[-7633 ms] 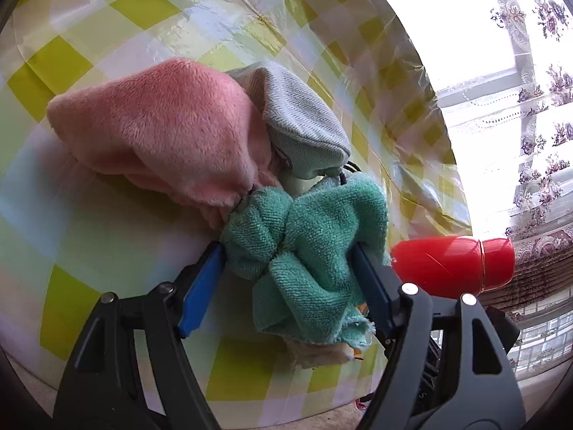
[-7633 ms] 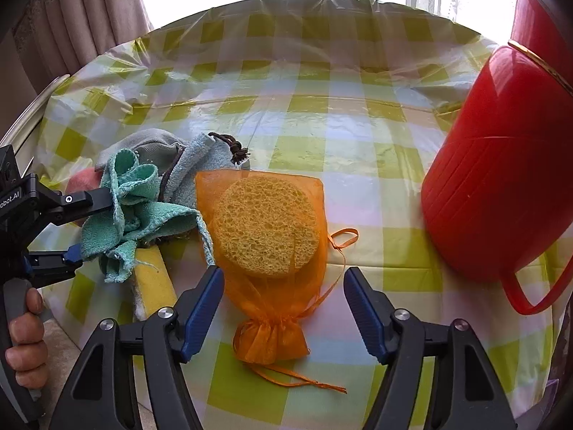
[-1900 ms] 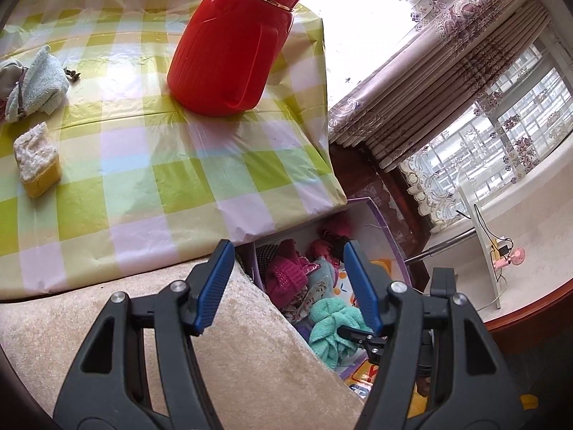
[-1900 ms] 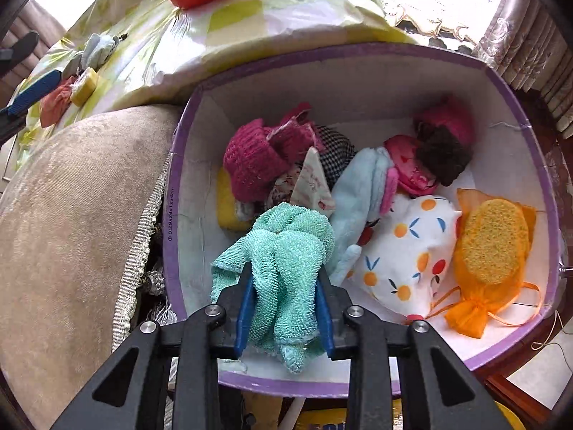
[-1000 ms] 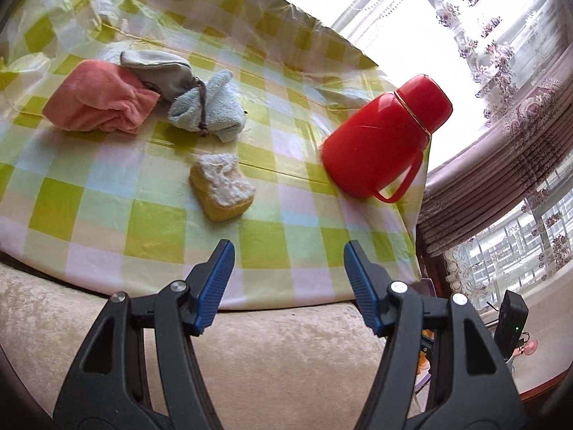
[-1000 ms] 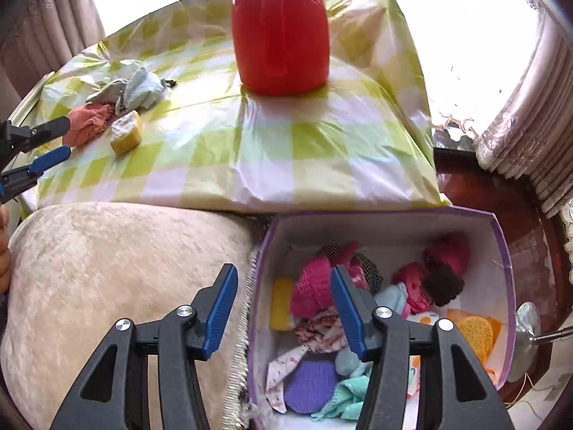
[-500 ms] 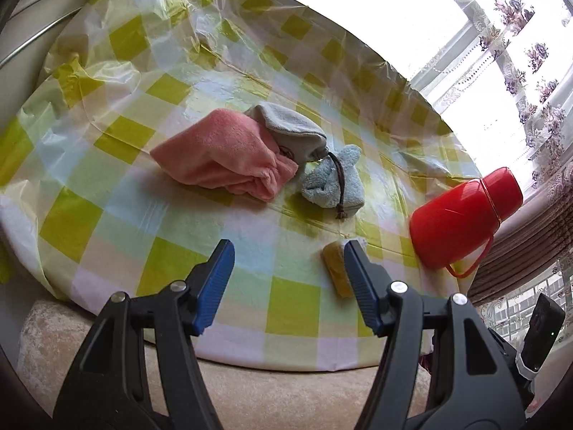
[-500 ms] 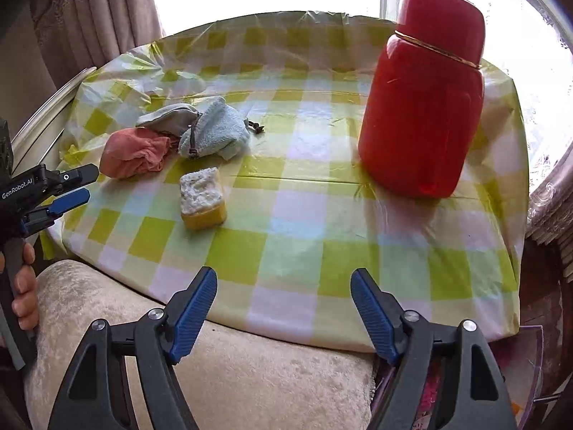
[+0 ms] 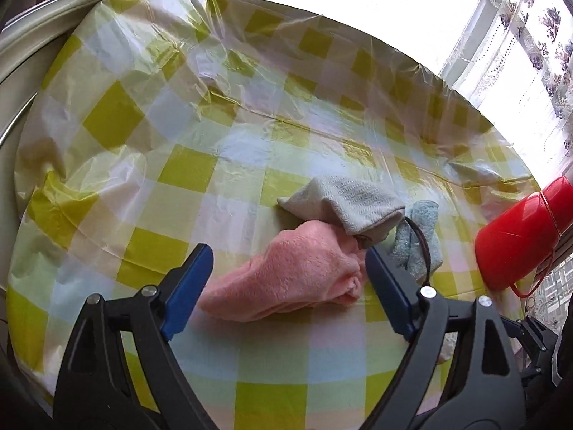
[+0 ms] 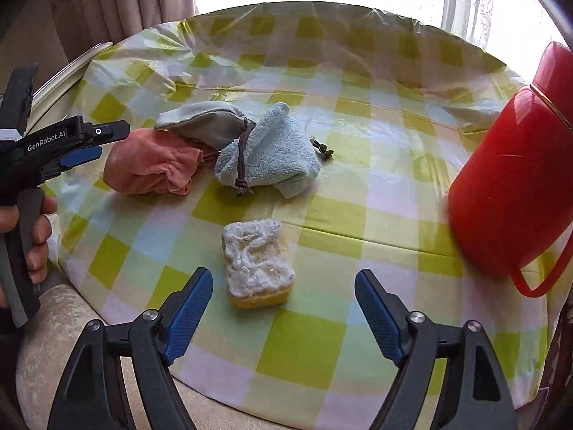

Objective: Organize soft objects
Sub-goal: 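Move both open tools back over the remaining items on the table, then grasp the white-yellow sponge with the right tool while the left tool grasps the pink towel, then carry the sponge and pink towel to the white box and open both tools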

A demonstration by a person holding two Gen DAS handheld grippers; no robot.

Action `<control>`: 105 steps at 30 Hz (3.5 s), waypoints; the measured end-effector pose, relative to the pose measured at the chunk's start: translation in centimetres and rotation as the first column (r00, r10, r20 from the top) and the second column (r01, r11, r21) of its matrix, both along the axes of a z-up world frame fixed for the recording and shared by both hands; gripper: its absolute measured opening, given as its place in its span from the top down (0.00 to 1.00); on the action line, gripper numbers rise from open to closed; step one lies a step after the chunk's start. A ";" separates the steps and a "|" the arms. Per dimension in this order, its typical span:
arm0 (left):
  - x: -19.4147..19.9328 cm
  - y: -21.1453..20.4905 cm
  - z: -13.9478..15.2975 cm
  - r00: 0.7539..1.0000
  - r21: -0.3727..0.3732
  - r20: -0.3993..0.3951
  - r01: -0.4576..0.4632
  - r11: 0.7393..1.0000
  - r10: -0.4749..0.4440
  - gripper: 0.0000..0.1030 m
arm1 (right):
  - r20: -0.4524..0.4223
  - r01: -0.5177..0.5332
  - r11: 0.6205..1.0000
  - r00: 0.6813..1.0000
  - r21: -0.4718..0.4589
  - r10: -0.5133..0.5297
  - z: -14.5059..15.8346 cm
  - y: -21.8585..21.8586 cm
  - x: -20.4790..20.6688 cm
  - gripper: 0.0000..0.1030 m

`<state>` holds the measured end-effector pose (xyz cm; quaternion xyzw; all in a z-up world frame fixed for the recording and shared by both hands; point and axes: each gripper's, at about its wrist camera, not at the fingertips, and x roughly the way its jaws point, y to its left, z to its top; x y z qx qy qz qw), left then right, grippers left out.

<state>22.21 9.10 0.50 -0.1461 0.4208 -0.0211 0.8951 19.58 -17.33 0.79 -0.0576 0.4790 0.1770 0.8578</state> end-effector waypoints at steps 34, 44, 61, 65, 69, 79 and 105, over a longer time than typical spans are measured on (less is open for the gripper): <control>-6.6 -6.0 -0.5 0.988 -0.042 -0.042 0.145 0.989 -0.147 0.79 | 0.001 -0.022 0.998 1.000 -0.065 0.023 -2.8 2.1 0.8 0.52; -10.4 -9.3 2.5 0.981 -0.038 0.023 0.195 0.980 -0.194 0.79 | 0.083 0.034 0.999 0.996 -0.006 -0.033 0.3 -0.9 -2.9 0.52; -15.5 -21.7 5.8 0.890 -0.059 0.096 0.451 0.890 -0.445 0.79 | 0.123 0.260 0.965 0.957 0.042 -0.263 3.3 -15.7 -11.8 0.52; -15.8 -24.6 6.1 0.862 -0.065 0.097 0.505 0.861 -0.498 0.79 | 0.105 0.372 0.928 0.922 0.034 -0.374 2.8 -21.3 -13.4 0.52; -16.1 -27.4 6.4 0.833 -0.082 0.094 0.553 0.829 -0.546 0.79 | 0.091 0.468 0.883 0.879 0.027 -0.469 2.3 -25.9 -14.4 0.52; -16.9 -34.4 6.7 0.745 -0.092 0.074 0.667 0.740 -0.662 0.79 | 0.075 0.575 0.818 0.815 0.021 -0.575 0.9 -32.0 -14.3 0.45; -15.0 -40.7 3.8 0.716 -0.155 -0.046 0.684 0.713 -0.697 0.33 | 0.083 0.648 0.760 0.755 0.057 -0.650 2.1 -36.1 -17.2 0.35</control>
